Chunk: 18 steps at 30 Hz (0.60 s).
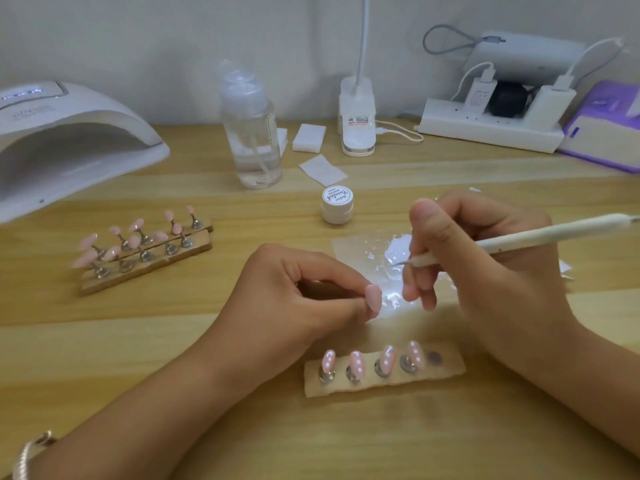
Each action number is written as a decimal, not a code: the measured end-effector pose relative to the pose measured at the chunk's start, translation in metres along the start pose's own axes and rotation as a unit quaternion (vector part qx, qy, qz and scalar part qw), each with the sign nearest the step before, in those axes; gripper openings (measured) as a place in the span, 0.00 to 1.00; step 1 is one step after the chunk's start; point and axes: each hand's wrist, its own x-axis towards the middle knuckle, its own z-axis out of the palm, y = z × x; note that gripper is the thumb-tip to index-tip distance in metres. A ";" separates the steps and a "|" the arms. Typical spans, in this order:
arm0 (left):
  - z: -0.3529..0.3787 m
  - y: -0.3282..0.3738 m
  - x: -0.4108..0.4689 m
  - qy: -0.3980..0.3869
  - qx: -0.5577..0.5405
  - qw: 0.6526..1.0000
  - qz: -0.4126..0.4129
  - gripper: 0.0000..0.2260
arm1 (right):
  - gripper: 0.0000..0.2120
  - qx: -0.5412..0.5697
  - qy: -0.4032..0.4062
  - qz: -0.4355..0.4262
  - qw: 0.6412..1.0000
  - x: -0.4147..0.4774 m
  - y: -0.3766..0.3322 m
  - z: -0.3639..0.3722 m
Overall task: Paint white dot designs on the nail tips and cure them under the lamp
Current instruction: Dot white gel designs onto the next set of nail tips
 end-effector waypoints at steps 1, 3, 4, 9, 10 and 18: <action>0.000 0.000 0.000 0.000 -0.004 1.000 -0.002 0.05 | 0.16 -0.002 -0.008 0.004 1.000 -0.001 0.001 0.001; 0.000 0.000 0.000 0.001 -0.012 1.000 -0.006 0.05 | 0.18 -0.008 -0.016 0.007 1.000 -0.002 0.002 0.003; 0.000 -0.001 0.001 0.002 -0.013 1.000 -0.006 0.05 | 0.18 -0.006 -0.019 0.005 1.000 -0.002 0.002 0.004; 0.001 0.000 0.001 -0.002 -0.025 1.000 0.003 0.04 | 0.15 -0.016 -0.050 0.006 0.999 -0.003 0.003 0.007; 0.001 0.000 0.001 -0.003 -0.029 1.000 0.005 0.04 | 0.15 -0.019 -0.053 0.006 0.998 -0.003 0.004 0.007; 0.002 0.000 0.001 -0.007 -0.038 0.999 0.005 0.05 | 0.15 -0.042 -0.053 -0.004 0.998 -0.004 0.004 0.008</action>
